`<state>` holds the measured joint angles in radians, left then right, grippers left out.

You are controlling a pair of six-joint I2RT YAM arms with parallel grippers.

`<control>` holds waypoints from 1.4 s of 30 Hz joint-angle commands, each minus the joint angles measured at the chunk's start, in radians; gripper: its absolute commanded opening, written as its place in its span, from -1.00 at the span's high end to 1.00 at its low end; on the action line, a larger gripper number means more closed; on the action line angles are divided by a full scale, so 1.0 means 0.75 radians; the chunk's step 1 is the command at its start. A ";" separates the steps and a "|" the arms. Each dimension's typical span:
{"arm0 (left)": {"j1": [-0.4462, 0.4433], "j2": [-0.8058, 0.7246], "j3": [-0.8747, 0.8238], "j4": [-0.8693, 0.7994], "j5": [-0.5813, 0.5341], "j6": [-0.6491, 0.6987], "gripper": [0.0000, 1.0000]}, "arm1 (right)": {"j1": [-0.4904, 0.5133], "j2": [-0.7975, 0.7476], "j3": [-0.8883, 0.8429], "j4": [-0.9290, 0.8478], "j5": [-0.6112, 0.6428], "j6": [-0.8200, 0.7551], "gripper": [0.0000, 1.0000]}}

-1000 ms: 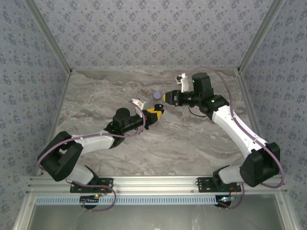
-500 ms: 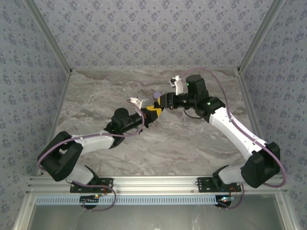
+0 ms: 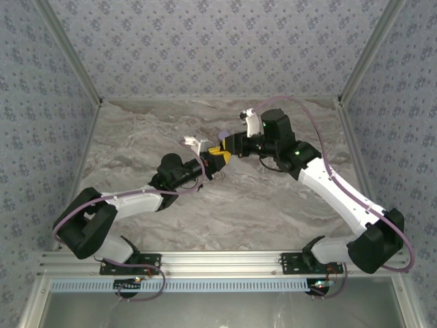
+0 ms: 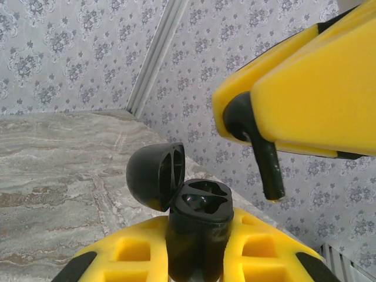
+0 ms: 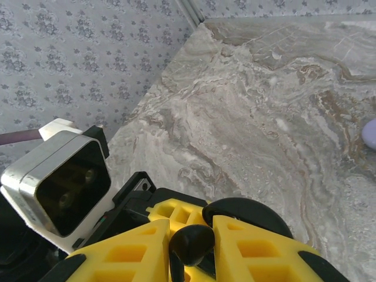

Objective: Insert wireless bluetooth earbuds into charging case

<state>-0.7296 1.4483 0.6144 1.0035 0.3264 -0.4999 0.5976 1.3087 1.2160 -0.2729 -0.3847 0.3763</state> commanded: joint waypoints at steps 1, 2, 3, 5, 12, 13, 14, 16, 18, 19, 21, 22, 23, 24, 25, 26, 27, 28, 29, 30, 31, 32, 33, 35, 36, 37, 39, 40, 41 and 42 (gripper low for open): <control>-0.011 -0.064 0.058 0.078 0.021 -0.006 0.67 | 0.018 -0.026 0.045 -0.022 0.070 -0.042 0.51; -0.010 -0.071 0.057 0.073 0.022 -0.004 0.67 | 0.019 -0.026 0.046 -0.023 0.077 -0.045 0.51; -0.011 -0.073 0.057 0.071 0.020 -0.003 0.67 | 0.020 -0.025 0.045 -0.023 0.083 -0.046 0.51; -0.009 -0.080 0.058 0.064 0.018 -0.002 0.67 | 0.023 -0.027 0.048 -0.027 0.094 -0.048 0.51; -0.009 -0.094 0.060 0.059 0.021 -0.004 0.67 | 0.027 -0.021 0.048 -0.025 0.110 -0.053 0.50; -0.011 -0.094 0.062 0.054 0.021 -0.004 0.67 | 0.027 -0.021 0.047 -0.023 0.110 -0.054 0.50; -0.010 -0.094 0.064 0.046 0.022 -0.002 0.66 | 0.027 -0.021 0.048 -0.021 0.107 -0.053 0.50; -0.011 -0.095 0.064 0.035 0.019 0.000 0.66 | 0.028 -0.019 0.050 -0.021 0.103 -0.050 0.50; -0.012 -0.093 0.069 0.025 0.019 -0.001 0.66 | 0.029 -0.017 0.049 -0.014 0.098 -0.046 0.50; -0.011 -0.091 0.071 0.016 0.017 0.000 0.66 | 0.030 -0.017 0.048 -0.011 0.096 -0.045 0.50; -0.012 -0.085 0.079 -0.002 0.015 0.000 0.66 | 0.029 -0.015 0.048 -0.004 0.092 -0.041 0.50; -0.012 -0.083 0.080 -0.007 0.012 0.000 0.66 | 0.029 -0.016 0.050 -0.002 0.092 -0.040 0.50; -0.012 -0.080 0.081 -0.015 0.009 -0.004 0.66 | 0.030 -0.014 0.052 -0.002 0.092 -0.040 0.51; -0.012 -0.076 0.084 -0.020 0.007 -0.008 0.66 | 0.030 -0.011 0.054 0.000 0.092 -0.041 0.51; -0.012 -0.074 0.087 -0.024 0.004 -0.010 0.66 | 0.030 -0.011 0.053 0.000 0.097 -0.040 0.51; -0.012 -0.070 0.088 -0.036 -0.006 -0.012 0.66 | 0.031 -0.010 0.052 -0.005 0.105 -0.040 0.51; -0.012 -0.070 0.092 -0.057 -0.018 -0.012 0.66 | 0.031 -0.011 0.050 -0.007 0.113 -0.040 0.51; -0.012 -0.071 0.098 -0.095 -0.031 -0.008 0.66 | 0.030 -0.011 0.051 -0.014 0.123 -0.043 0.51; -0.012 -0.072 0.104 -0.135 -0.039 0.001 0.66 | 0.032 -0.013 0.049 -0.019 0.136 -0.044 0.51; -0.013 -0.073 0.108 -0.160 -0.043 0.007 0.66 | 0.031 -0.014 0.045 -0.023 0.142 -0.044 0.52; -0.013 -0.076 0.109 -0.181 -0.046 0.009 0.66 | 0.030 -0.013 0.044 -0.030 0.151 -0.047 0.52; -0.012 -0.074 0.106 -0.194 -0.050 0.013 0.66 | 0.028 -0.011 0.040 -0.041 0.157 -0.051 0.52; -0.011 -0.076 0.104 -0.204 -0.056 0.017 0.65 | 0.026 -0.012 0.038 -0.050 0.164 -0.053 0.52; -0.012 -0.079 0.105 -0.240 -0.062 0.031 0.65 | 0.020 -0.016 0.026 -0.055 0.165 -0.048 0.52; -0.015 -0.078 0.107 -0.267 -0.069 0.039 0.65 | 0.017 -0.020 0.017 -0.054 0.168 -0.046 0.52; -0.014 -0.079 0.108 -0.287 -0.072 0.047 0.65 | 0.014 -0.024 0.011 -0.055 0.168 -0.044 0.52; -0.015 -0.082 0.119 -0.376 -0.099 0.071 0.65 | 0.008 -0.024 0.003 -0.080 0.179 -0.043 0.52; -0.014 -0.086 0.127 -0.428 -0.117 0.084 0.65 | 0.005 -0.023 -0.002 -0.089 0.183 -0.045 0.53; -0.015 -0.091 0.137 -0.500 -0.155 0.099 0.65 | 0.003 -0.023 -0.012 -0.103 0.195 -0.048 0.52; -0.013 -0.099 0.145 -0.568 -0.191 0.114 0.65 | 0.002 -0.023 -0.020 -0.118 0.203 -0.052 0.52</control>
<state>-0.7353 1.4078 0.6758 0.7136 0.2520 -0.4625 0.6064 1.3087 1.2133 -0.3164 -0.2668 0.3511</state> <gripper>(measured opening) 0.177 0.237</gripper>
